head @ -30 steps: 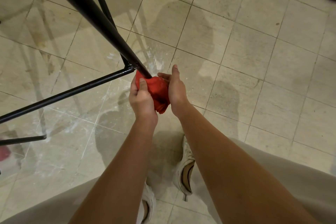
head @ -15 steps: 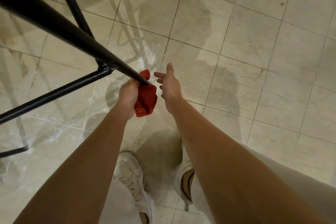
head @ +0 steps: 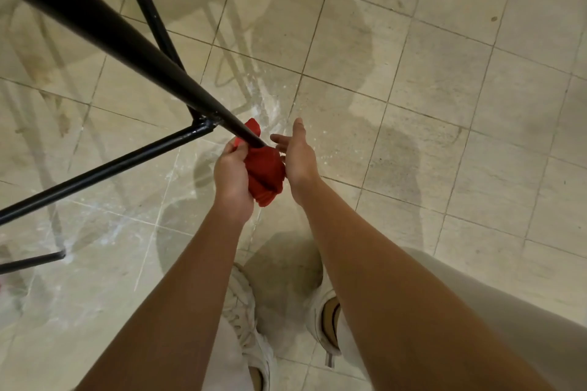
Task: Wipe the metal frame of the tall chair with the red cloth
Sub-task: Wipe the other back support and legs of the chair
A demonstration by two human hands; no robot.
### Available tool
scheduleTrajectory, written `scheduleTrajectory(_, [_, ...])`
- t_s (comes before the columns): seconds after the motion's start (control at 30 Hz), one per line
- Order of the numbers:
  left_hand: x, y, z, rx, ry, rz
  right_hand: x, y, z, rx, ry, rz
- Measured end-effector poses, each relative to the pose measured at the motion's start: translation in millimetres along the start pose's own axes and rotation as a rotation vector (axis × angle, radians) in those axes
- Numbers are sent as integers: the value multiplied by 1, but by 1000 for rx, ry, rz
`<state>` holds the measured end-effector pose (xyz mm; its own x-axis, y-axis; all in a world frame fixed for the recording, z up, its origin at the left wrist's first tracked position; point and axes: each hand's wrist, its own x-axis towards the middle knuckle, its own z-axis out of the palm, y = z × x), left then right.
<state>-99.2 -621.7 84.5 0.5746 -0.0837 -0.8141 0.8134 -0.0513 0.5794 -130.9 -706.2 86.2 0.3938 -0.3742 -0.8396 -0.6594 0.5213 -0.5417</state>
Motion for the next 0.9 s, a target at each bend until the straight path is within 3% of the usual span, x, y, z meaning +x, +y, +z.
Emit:
scheduleTrajectory(0.3, [9,-3,11,284,58,-36,-8,8,2,-150,-19,-21])
scheduleTrajectory(0.5, [-21,-8,-1,316,181,-33,-30,6,-6,-249,25,-40])
scheduleTrajectory(0.63, [-48,5,-9,306,250,23,-57,-7,-4,-287,11,-82])
scheduleTrajectory(0.9, [-111,47,-21,322,208,201,-121,-45,9,-290,-31,-250])
